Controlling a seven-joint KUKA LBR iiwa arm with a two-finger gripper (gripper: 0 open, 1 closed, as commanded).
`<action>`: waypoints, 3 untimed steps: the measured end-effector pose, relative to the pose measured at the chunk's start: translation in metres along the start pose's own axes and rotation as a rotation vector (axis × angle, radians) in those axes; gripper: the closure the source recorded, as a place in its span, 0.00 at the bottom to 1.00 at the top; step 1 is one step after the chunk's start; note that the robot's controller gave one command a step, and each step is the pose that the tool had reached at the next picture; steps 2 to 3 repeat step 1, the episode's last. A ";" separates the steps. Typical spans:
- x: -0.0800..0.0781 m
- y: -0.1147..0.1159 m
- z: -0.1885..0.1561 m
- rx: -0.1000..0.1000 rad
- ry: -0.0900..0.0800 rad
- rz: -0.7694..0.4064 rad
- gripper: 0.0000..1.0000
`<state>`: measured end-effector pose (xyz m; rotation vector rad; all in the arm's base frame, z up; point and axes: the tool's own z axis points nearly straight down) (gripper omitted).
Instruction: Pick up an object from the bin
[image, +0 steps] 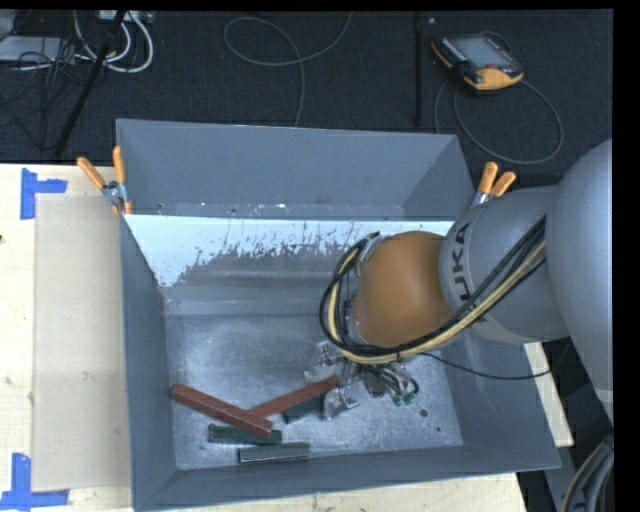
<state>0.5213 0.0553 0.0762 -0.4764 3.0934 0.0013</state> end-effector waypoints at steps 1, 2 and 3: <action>-0.012 0.006 -0.155 0.000 0.009 0.053 1.00; -0.012 0.006 -0.155 0.000 0.009 0.053 1.00; -0.012 0.006 -0.155 0.000 0.009 0.053 1.00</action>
Offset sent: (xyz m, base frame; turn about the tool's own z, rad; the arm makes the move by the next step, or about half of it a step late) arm 0.0000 0.0000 0.0000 0.0000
